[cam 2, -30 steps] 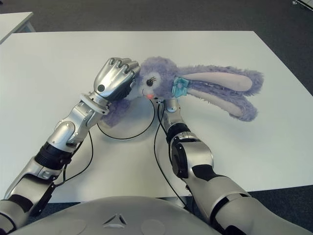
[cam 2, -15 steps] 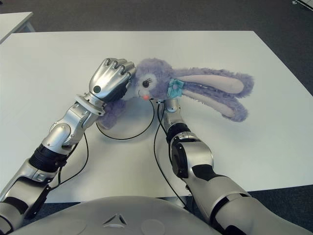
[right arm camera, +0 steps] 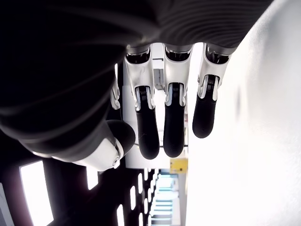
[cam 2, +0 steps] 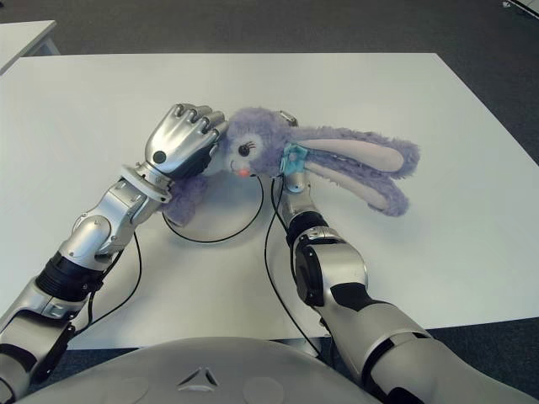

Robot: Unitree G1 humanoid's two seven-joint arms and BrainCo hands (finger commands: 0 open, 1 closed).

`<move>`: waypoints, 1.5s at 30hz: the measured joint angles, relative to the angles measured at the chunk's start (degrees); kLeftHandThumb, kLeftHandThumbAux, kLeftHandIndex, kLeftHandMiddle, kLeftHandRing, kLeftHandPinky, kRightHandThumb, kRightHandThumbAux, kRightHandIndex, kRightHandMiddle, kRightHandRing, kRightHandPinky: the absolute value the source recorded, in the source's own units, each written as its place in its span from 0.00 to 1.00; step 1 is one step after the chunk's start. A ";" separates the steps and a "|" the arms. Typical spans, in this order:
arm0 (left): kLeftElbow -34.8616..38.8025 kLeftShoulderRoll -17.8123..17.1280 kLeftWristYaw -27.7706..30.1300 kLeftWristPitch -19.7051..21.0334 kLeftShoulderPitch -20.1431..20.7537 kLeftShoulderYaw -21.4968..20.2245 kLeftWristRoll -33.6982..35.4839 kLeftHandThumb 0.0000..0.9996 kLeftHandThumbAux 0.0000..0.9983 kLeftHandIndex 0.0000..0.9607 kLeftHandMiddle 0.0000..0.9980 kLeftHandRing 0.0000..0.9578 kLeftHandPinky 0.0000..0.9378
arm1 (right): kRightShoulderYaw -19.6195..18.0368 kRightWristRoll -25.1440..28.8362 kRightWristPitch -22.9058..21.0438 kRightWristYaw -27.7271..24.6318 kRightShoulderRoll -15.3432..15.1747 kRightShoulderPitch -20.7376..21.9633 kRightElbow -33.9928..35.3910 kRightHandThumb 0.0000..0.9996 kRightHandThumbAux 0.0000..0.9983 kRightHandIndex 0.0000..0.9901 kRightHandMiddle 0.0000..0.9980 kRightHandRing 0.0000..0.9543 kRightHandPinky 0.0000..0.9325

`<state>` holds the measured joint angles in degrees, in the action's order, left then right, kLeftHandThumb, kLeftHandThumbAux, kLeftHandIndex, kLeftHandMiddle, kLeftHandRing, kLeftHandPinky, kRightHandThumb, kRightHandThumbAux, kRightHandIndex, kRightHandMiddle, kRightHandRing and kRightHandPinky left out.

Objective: Put the doll into the plate.

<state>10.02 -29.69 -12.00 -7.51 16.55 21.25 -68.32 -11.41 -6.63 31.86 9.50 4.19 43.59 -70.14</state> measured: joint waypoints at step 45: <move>2.97 -0.91 7.56 0.33 -1.56 -0.12 1.45 0.13 0.47 0.25 0.47 0.62 0.74 | 1.36 -0.16 0.00 1.39 -0.02 -0.01 -0.01 0.69 0.73 0.42 0.38 0.37 0.33</move>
<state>12.99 -30.60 -4.43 -7.18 14.98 21.13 -66.87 -10.05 -6.79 31.87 10.89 4.17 43.59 -70.15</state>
